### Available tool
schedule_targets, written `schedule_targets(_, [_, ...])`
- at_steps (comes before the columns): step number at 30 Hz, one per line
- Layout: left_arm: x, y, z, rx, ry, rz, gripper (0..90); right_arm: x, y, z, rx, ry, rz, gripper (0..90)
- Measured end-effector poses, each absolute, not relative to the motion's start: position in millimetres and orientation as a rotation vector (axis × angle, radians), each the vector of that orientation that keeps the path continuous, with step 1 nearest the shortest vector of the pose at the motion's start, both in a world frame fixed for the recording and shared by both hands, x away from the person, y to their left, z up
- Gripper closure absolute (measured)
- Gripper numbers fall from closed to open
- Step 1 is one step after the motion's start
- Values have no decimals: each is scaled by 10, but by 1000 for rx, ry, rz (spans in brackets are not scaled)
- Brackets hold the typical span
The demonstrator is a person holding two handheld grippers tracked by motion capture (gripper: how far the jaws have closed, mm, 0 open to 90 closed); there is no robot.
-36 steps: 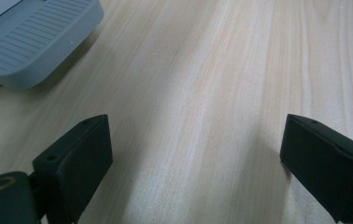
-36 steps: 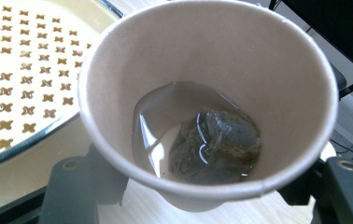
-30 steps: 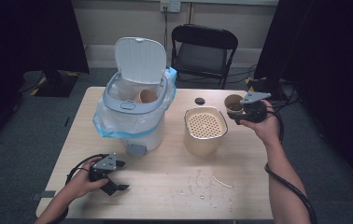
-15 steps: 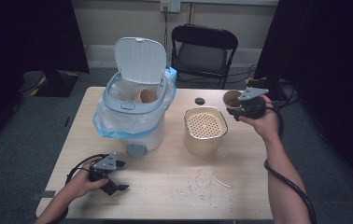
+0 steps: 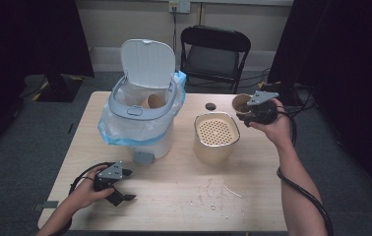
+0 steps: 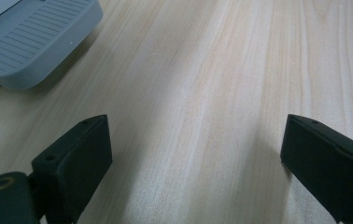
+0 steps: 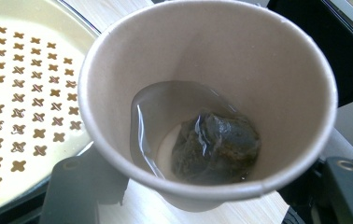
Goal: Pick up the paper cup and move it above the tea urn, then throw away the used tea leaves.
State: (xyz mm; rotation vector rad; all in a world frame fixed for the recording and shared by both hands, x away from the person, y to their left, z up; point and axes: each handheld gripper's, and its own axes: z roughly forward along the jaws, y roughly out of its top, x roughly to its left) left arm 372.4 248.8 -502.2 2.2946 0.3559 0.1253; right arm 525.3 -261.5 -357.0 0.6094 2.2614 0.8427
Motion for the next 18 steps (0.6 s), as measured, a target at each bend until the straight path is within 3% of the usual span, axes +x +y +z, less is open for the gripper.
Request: schedule_targets(18, [3724, 2486, -5022, 2294, 356, 129, 81, 5207, -2513, -3469, 548, 2258, 808, 334])
